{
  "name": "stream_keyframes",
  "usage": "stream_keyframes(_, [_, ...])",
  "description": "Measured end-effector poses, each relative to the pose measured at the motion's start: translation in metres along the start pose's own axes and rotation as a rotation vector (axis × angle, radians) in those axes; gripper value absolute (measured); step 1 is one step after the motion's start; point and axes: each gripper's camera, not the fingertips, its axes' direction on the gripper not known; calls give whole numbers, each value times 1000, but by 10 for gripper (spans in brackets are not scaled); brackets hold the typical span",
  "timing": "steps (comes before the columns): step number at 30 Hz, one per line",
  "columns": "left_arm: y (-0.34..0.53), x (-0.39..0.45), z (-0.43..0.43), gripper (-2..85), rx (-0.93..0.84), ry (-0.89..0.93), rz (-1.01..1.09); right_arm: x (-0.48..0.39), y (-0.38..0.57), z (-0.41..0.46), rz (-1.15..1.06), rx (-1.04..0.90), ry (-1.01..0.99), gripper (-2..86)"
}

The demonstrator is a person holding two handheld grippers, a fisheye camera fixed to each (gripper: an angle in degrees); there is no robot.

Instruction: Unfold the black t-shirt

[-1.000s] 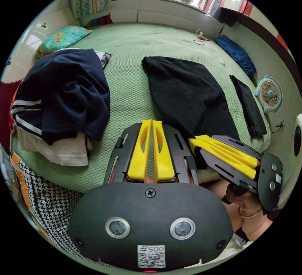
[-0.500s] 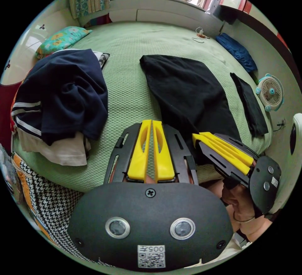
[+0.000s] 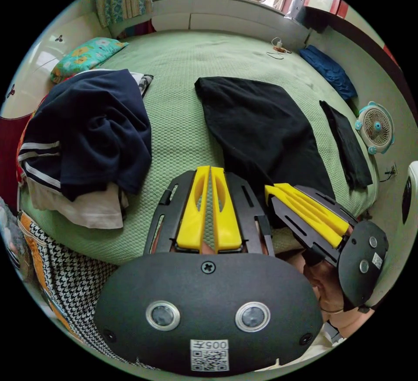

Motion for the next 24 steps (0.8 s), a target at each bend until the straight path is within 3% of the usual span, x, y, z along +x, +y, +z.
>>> stream_keyframes(6, [6, -15, -7, 45, 7, 11, -86, -10, 16, -15, -96, 71, -189, 85])
stream_keyframes(12, [11, -27, -18, 52, 51, 3, -133, -21, 8, -47, -178, 227, -81, 111])
stream_keyframes(21, [13, -47, -21, 47, 51, 23, -196, -47, -44, 21, -274, 24, 114, 93])
stream_keyframes(24, [13, -48, -22, 46, 47, 8, -182, -37, -50, 41, -209, -68, 152, 70])
